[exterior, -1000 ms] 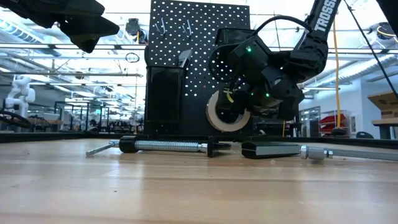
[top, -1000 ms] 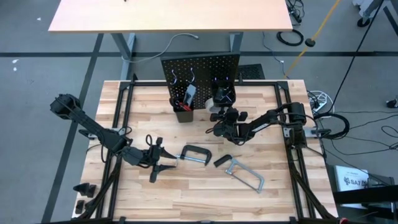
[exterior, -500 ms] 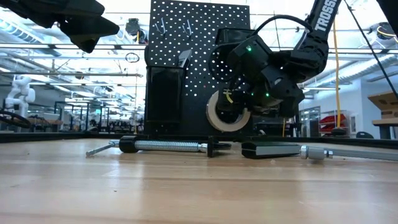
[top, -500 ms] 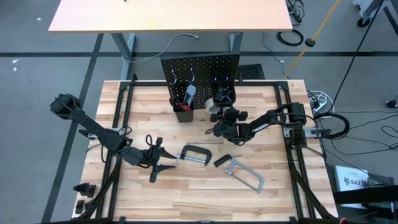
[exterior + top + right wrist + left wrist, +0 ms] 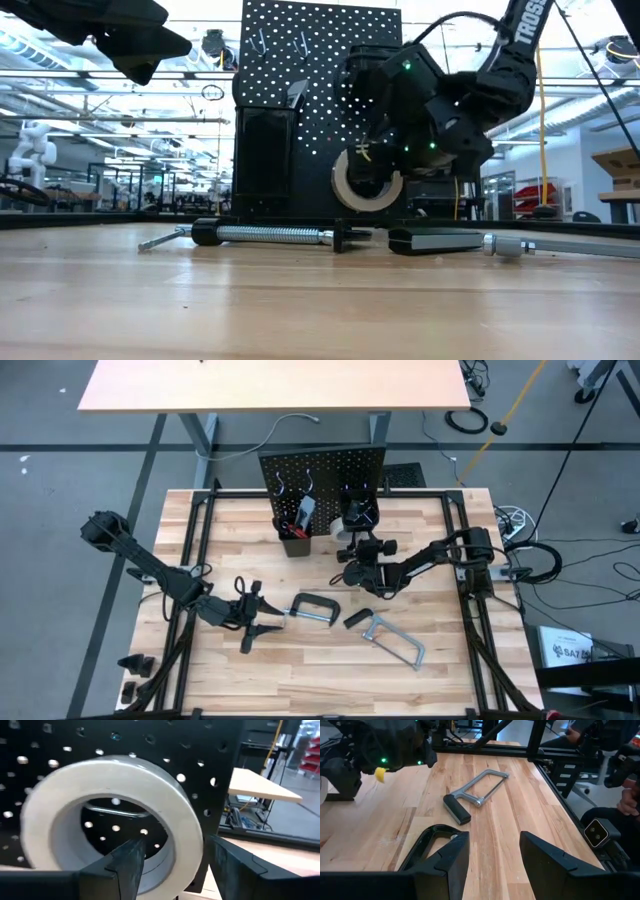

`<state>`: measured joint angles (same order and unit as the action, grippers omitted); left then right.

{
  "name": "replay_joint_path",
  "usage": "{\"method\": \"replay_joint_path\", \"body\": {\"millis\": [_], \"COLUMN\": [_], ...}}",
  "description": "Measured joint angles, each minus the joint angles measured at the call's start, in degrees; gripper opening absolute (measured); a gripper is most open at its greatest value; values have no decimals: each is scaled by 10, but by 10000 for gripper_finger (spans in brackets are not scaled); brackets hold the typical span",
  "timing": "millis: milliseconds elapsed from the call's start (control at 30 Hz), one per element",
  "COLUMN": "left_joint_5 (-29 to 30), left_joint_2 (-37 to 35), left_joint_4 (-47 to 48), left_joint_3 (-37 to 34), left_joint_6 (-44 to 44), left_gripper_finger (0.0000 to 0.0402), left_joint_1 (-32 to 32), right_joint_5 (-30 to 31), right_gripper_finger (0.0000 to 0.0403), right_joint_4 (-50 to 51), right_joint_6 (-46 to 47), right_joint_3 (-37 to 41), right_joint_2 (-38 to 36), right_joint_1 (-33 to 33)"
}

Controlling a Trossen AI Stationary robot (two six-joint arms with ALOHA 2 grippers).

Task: Hang tools onto peg board
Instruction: Hang the clamp on the pegboard

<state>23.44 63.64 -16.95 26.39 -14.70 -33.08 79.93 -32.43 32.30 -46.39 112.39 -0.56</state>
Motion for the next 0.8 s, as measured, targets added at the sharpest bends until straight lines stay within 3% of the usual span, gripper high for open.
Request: {"method": "replay_joint_path", "body": {"millis": [400, 633, 800], "left_joint_5": [-14, -27, -65], "left_joint_2": [0, 0, 0], "left_joint_4": [1, 2, 7], "left_joint_3": [0, 0, 0], "left_joint_6": [0, -14, -18], "left_gripper_finger": [177, 177, 177], "left_joint_1": [-1, -1, -1], "right_joint_5": [31, -89, -196], "right_gripper_finger": [203, 203, 203], "right_joint_4": [-4, 1, 46], "right_joint_6": [-148, -196, -170], "right_joint_3": [0, 0, 0], "right_joint_2": [-55, -104, -153], "right_joint_1": [-97, -188, -247]}}
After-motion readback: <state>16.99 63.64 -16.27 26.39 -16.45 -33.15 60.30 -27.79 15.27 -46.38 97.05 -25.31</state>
